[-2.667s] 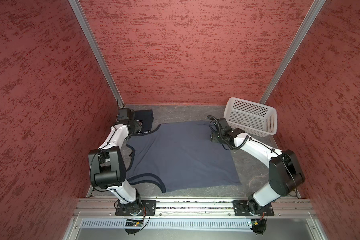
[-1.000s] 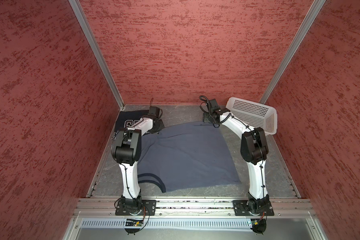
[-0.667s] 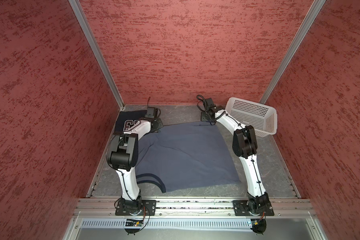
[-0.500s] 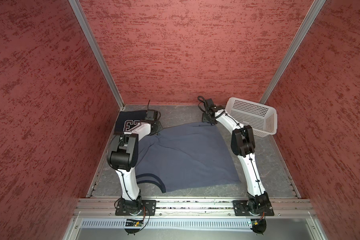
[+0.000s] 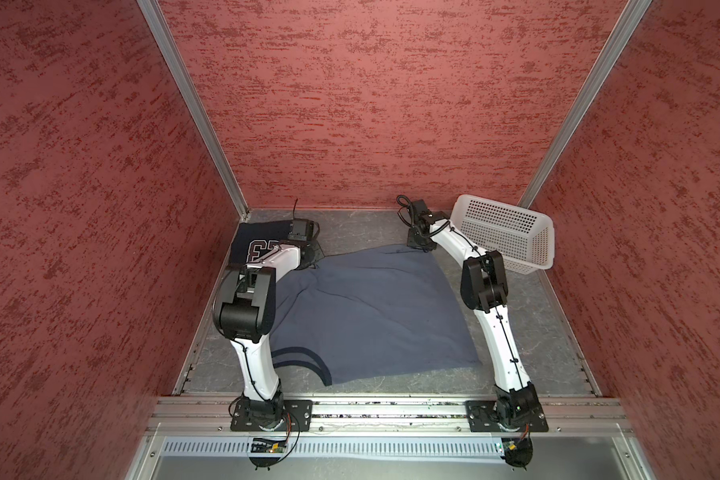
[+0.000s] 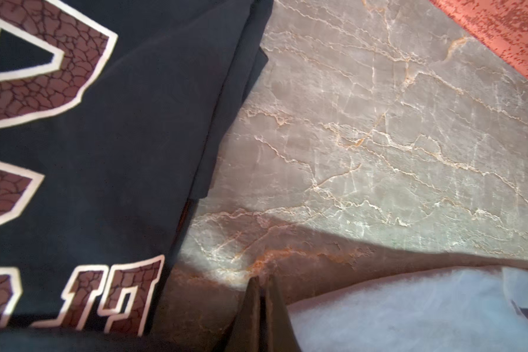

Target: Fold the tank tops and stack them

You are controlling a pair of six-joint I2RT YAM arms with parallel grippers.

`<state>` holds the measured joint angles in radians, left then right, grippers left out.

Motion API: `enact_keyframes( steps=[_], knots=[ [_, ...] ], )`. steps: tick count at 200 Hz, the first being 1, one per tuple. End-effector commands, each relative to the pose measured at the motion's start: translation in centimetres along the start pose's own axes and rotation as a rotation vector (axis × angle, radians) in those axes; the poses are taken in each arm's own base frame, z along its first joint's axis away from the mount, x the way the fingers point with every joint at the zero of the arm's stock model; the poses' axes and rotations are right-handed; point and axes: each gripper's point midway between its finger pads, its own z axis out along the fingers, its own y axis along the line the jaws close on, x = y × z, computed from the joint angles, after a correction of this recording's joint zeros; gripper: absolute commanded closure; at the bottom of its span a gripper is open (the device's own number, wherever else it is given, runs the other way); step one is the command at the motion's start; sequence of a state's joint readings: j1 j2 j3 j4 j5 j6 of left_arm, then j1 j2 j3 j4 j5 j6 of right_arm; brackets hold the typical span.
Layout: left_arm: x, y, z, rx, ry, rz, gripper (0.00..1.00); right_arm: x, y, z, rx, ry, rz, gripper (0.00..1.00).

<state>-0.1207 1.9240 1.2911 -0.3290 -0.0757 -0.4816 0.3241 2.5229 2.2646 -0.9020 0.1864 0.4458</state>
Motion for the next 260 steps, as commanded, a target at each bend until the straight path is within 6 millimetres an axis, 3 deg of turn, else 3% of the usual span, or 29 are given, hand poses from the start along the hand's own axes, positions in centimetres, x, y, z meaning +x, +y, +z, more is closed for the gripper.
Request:
enact_keyframes(
  steps=[1, 33, 64, 105, 136, 180, 221, 260],
  knots=[
    [-1.6, -0.8, -0.9, 0.036, -0.046, -0.006, 1.0, -0.9, 0.0, -0.7, -0.008, -0.019, 0.011, 0.68],
    [-1.6, -1.3, -0.9, 0.06, -0.05, 0.015, 1.0, -2.4, -0.6, -2.2, 0.016, -0.074, 0.001, 0.86],
    [-1.7, -1.8, -1.2, 0.088, -0.069, 0.04, 1.0, -5.2, -2.1, -4.4, 0.011, -0.145, 0.027, 1.0],
    [-2.6, -2.7, -1.5, 0.116, -0.119, 0.096, 1.0, -8.7, -4.3, -7.0, -0.03, -0.229, 0.072, 1.0],
    [-3.2, -3.9, -1.4, 0.145, -0.141, 0.141, 1.0, -10.0, -5.2, -7.8, -0.053, -0.251, 0.082, 1.0],
    [-2.6, -5.5, -1.5, 0.172, -0.166, 0.219, 1.0, -9.5, -5.2, -8.5, -0.075, -0.252, 0.07, 1.0],
    [-2.0, -6.2, -3.4, 0.199, -0.218, 0.254, 1.0, -8.3, -5.1, -10.5, -0.131, -0.288, 0.064, 1.0],
    [-0.4, -5.9, -5.4, 0.192, -0.242, 0.284, 1.0, -5.6, -5.7, -12.5, -0.189, -0.313, 0.068, 1.0]
  ],
)
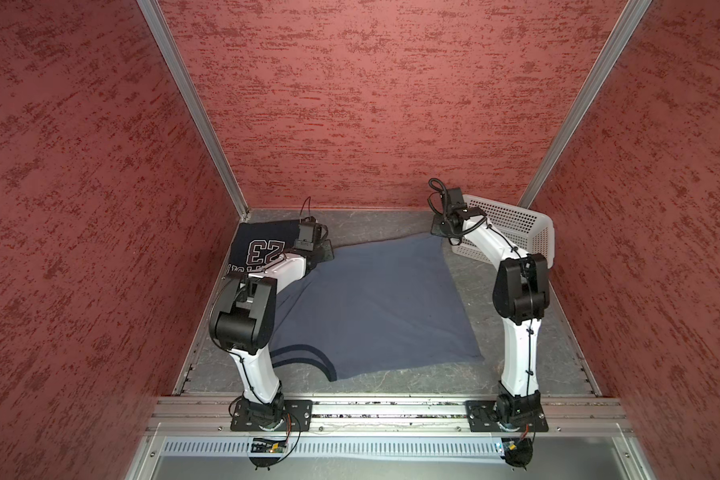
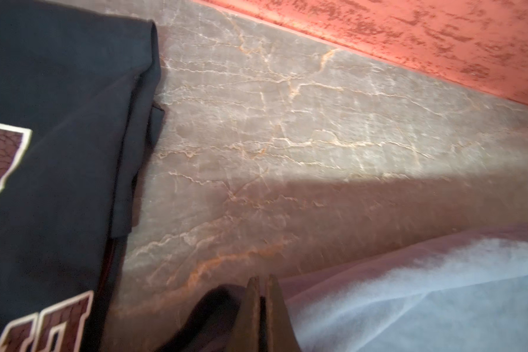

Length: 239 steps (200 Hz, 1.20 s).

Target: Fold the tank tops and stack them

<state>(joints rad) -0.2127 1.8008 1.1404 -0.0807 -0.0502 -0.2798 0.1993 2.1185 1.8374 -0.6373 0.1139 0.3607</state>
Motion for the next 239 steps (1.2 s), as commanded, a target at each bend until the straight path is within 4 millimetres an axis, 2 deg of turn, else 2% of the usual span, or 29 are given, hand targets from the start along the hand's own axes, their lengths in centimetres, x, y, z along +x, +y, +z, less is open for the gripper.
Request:
enact_keyframes(
  steps=[1, 44, 79, 99, 109, 125, 137, 153, 166, 180, 209, 239],
  knots=[
    [-1.1, -0.6, -2.0, 0.007, -0.078, 0.035, 1.0, -1.9, 0.9, -3.4, -0.087, -0.115, 0.012, 1.0],
    [1.5, -0.7, -5.0, 0.028, -0.101, 0.02, 1.0, 1.7, -0.8, -5.8, -0.1, -0.12, 0.037, 1.0],
    [5.8, -1.5, -7.1, 0.055, -0.076, 0.016, 1.0, 4.8, -2.5, -7.5, -0.101, -0.125, 0.066, 1.0],
    [8.5, -1.1, -7.5, 0.05, -0.034, 0.001, 0.98, 6.7, -3.3, -7.5, -0.098, -0.11, 0.072, 1.0],
    [9.9, -0.9, -7.5, 0.054, -0.003, -0.012, 0.94, 7.7, -3.6, -7.1, -0.097, -0.095, 0.074, 1.0],
    [12.1, -0.6, -7.3, 0.051, 0.061, -0.034, 0.81, 9.3, -4.0, -6.4, -0.091, -0.058, 0.081, 1.0],
    [13.0, -0.2, -7.5, 0.041, 0.094, -0.058, 0.67, 10.5, -4.6, -5.9, -0.076, -0.034, 0.092, 0.92],
    [13.3, 0.5, -8.4, 0.014, 0.099, -0.099, 0.57, 11.5, -5.3, -6.0, -0.055, -0.017, 0.106, 0.81],
    [12.7, 0.9, -9.4, 0.006, 0.087, -0.122, 0.49, 12.1, -6.1, -6.3, -0.031, -0.017, 0.12, 0.67],
    [12.1, 0.9, -10.4, 0.004, 0.08, -0.143, 0.4, 12.5, -6.3, -6.5, -0.036, -0.016, 0.125, 0.61],
    [12.2, 0.4, -10.1, -0.008, 0.178, -0.158, 0.38, 13.2, -6.0, -5.9, -0.068, 0.01, 0.134, 0.55],
    [13.6, 0.1, -8.0, -0.053, 0.307, -0.159, 0.38, 13.8, -6.5, -4.4, -0.093, 0.054, 0.172, 0.5]
  ],
)
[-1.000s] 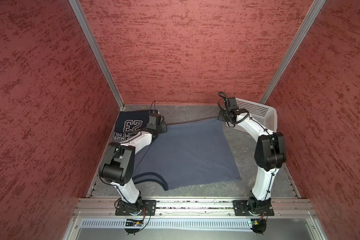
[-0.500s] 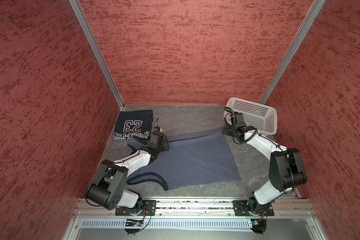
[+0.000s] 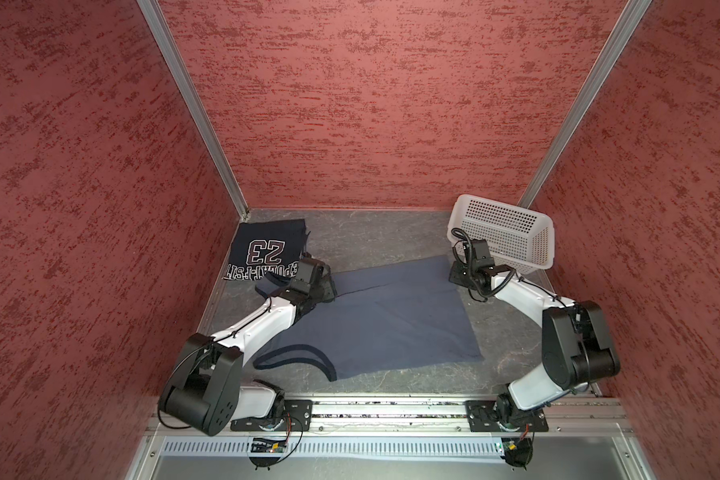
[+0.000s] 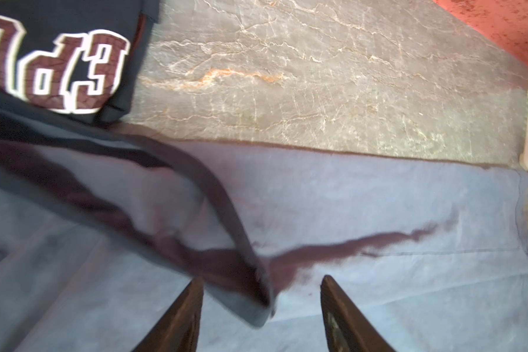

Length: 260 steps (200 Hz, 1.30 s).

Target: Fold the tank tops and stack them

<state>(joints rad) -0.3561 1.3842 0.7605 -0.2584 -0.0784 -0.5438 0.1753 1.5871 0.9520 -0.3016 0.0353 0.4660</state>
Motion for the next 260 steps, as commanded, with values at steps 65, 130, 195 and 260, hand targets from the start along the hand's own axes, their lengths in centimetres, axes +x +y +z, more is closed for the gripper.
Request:
enact_keyframes(
  steps=[65, 130, 195, 260],
  knots=[
    [3.3, 0.1, 4.9, -0.079, 0.248, 0.011, 0.53, 1.3, 0.4, 3.0, -0.094, 0.104, 0.041, 0.47],
    [4.1, 0.8, 3.7, -0.059, 0.199, -0.008, 0.85, 1.9, 0.0, 4.3, -0.073, 0.131, 0.038, 0.64],
    [1.0, 0.0, 2.2, 0.027, 0.061, 0.003, 1.0, 0.8, 0.4, 3.1, -0.08, 0.095, 0.03, 0.94],
    [-3.4, -0.6, 1.7, 0.105, -0.008, -0.03, 1.0, -0.9, 1.0, 2.0, -0.084, 0.062, 0.025, 1.0]
  ],
)
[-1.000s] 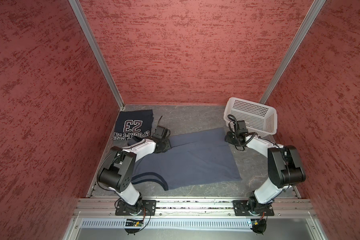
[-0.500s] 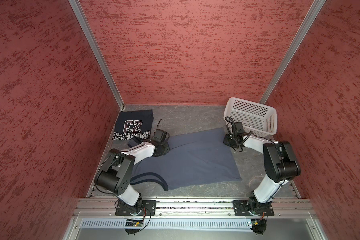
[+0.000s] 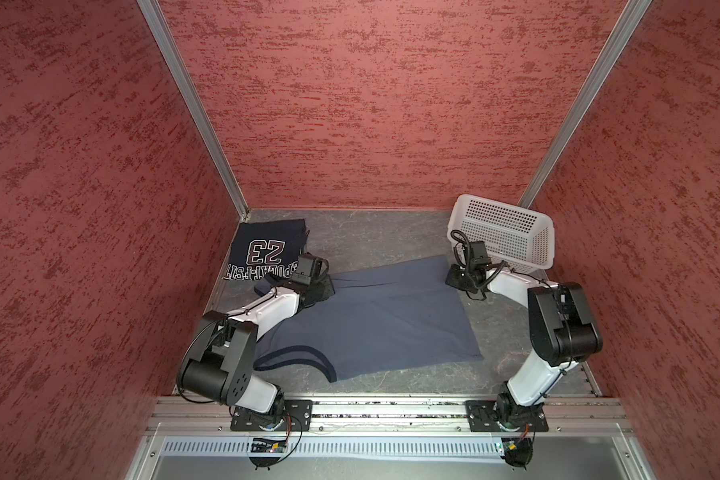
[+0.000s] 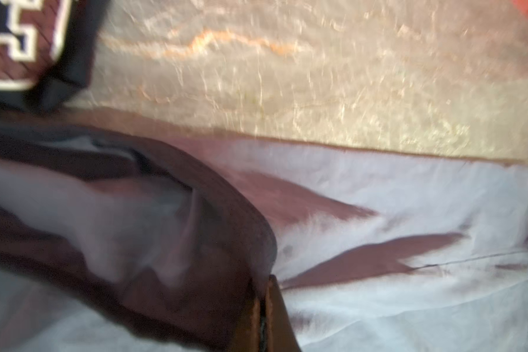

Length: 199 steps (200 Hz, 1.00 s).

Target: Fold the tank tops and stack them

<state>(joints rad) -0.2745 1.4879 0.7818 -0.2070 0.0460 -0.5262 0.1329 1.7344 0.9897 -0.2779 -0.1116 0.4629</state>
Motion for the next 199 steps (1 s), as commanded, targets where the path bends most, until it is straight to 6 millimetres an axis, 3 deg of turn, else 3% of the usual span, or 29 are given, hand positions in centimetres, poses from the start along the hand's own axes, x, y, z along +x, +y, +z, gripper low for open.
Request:
enact_keyframes(
  steps=[1, 33, 55, 96, 105, 136, 157, 168, 182, 199],
  knots=[
    [-3.2, -1.6, -0.9, 0.066, -0.077, 0.02, 1.0, -2.5, 1.2, -1.9, -0.019, -0.071, -0.014, 1.0],
    [-3.6, -2.1, -1.9, 0.09, -0.104, 0.031, 1.0, -2.5, 1.3, -2.9, -0.025, -0.086, -0.011, 1.0],
    [-1.1, -0.8, -1.8, 0.068, -0.095, 0.016, 1.0, -0.7, 0.0, -2.6, 0.0, -0.068, 0.011, 1.0],
    [5.0, 1.9, 0.7, 0.061, 0.049, -0.056, 1.0, 2.7, -1.5, -0.8, -0.002, -0.005, 0.044, 1.0],
    [5.5, 2.1, 1.0, 0.054, 0.064, -0.061, 0.9, 2.9, -1.6, -0.6, 0.001, 0.003, 0.047, 0.98],
    [4.4, 3.0, 0.4, 0.009, 0.059, -0.09, 0.72, 2.1, -1.1, -1.4, -0.011, -0.019, 0.052, 0.81],
    [2.6, 3.5, -1.1, -0.044, 0.009, -0.093, 0.57, 1.2, -1.0, -2.8, 0.001, -0.055, 0.047, 0.59],
    [1.5, 3.5, -2.1, -0.074, -0.018, -0.076, 0.46, 0.9, -1.0, -3.5, 0.012, -0.071, 0.041, 0.56],
    [0.5, 2.9, -3.1, -0.097, -0.035, -0.047, 0.41, 0.6, -0.9, -4.4, 0.026, -0.084, 0.031, 0.53],
    [-0.2, 1.0, -3.8, -0.071, -0.048, 0.007, 0.36, 0.1, 0.4, -5.6, 0.028, -0.105, -0.001, 0.51]
  ],
)
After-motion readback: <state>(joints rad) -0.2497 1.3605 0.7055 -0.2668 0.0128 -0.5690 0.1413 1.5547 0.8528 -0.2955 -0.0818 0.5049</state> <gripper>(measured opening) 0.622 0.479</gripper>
